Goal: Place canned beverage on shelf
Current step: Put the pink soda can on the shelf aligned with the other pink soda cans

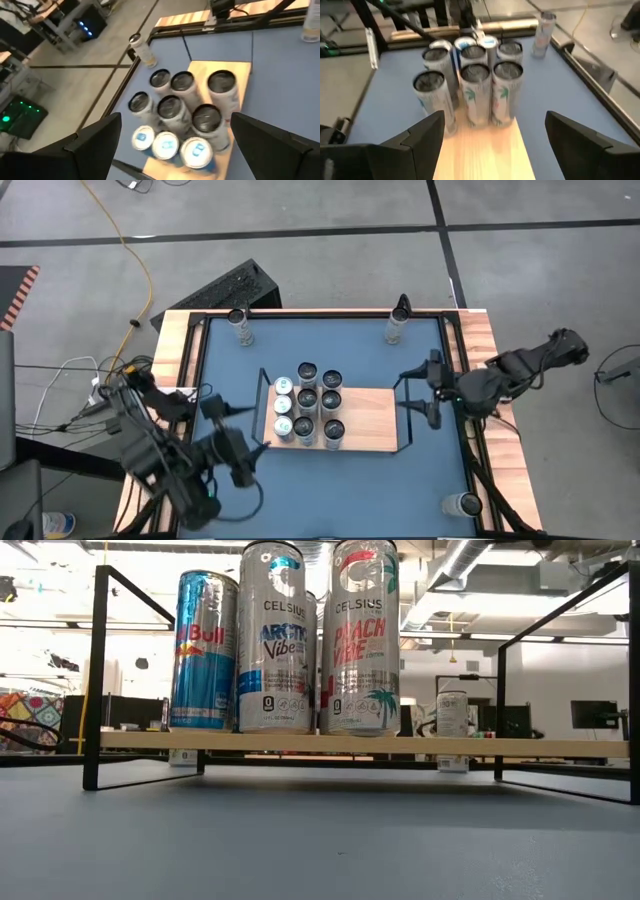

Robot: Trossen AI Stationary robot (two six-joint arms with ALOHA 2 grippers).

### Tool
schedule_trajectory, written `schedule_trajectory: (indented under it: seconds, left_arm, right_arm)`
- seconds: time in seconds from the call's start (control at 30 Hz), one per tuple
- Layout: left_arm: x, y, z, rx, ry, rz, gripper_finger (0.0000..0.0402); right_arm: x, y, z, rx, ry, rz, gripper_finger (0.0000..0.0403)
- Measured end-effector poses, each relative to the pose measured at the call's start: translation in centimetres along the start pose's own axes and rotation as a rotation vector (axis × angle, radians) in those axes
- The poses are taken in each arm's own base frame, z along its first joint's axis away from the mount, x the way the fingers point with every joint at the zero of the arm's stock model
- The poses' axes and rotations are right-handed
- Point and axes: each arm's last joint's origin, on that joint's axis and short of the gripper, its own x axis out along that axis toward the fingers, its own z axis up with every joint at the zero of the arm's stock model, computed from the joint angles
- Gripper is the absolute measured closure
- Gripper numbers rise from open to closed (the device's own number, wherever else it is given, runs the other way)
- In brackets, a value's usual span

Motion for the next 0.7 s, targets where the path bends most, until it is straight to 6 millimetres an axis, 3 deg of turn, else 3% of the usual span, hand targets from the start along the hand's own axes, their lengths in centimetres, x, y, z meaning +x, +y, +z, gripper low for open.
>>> schedule_trajectory:
  seconds: [0.2,0.33,0.47,0.57,0.7]
  left_arm:
    - [0.3,3.6,0.8,-0.032,0.041,-0.026,0.004]
    - [0.4,3.8,0.8,0.032,0.052,-0.035,0.004]
    - [0.4,3.5,0.5,0.102,0.07,-0.063,0.004]
    - [0.6,3.2,-0.5,0.156,0.081,-0.07,0.004]
    - [0.3,3.8,-2.3,0.088,0.029,-0.12,0.004]
  right_arm:
    - [-0.6,-0.2,0.8,0.011,-0.084,0.018,0.0076]
    - [0.3,0.4,0.5,0.072,-0.067,0.019,0.0076]
    - [2.4,2.2,-0.9,0.101,-0.003,0.034,0.0076]
    - [4.0,3.9,-2.4,0.081,0.047,0.055,0.0076]
    - [5.5,5.8,-2.5,0.067,0.021,0.081,0.0076]
